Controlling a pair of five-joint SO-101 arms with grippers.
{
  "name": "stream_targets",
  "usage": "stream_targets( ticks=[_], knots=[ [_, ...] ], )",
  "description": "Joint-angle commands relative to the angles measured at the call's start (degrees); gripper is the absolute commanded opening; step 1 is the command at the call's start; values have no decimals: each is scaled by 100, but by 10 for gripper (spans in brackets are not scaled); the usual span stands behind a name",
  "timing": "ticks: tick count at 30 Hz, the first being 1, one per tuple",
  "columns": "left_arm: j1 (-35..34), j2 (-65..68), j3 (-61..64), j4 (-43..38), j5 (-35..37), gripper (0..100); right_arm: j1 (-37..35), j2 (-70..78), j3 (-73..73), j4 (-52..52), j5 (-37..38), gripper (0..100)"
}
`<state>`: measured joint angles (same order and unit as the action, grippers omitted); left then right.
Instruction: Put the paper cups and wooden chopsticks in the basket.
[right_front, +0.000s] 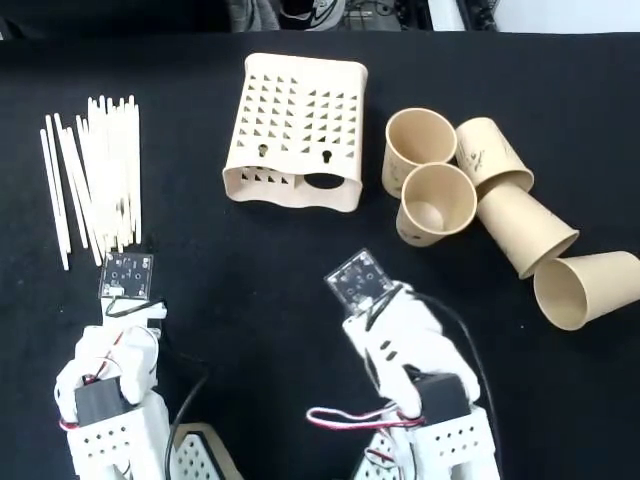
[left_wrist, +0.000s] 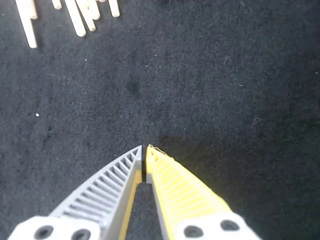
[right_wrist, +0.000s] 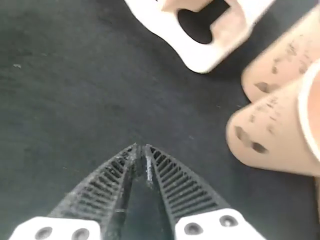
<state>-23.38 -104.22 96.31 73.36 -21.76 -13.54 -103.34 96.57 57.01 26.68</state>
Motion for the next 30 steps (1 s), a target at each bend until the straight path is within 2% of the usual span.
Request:
stream_targets(
  ticks=[1,7,11,13,16,20,21,23,27,28,30],
  knots=[
    [31,-9,101,26,-35,33,281,-347,-4,35,123,15],
    [31,-9,101,26,-35,33,273,-356,-40,220,141,42],
    [31,-9,101,26,-35,33,273,-356,-40,273,-35,253],
    [31,-9,101,26,-35,33,273,-356,-48,281,-220,310],
    [31,-9,101,26,-35,33,273,-356,-48,281,-211,263],
    [31,-9,101,26,-35,33,273,-356,-48,237,-220,22],
    [31,-9,101,26,-35,33,273,-356,-57,220,-211,12],
    [31,-9,101,26,-35,33,273,-356,-66,220,-246,96],
    [31,-9,101,26,-35,33,273,-356,-48,237,-273,328],
    [31,-9,101,26,-35,33,273,-356,-48,246,-264,344],
    [31,-9,101,26,-35,33,273,-338,-48,246,-229,286]
  ],
)
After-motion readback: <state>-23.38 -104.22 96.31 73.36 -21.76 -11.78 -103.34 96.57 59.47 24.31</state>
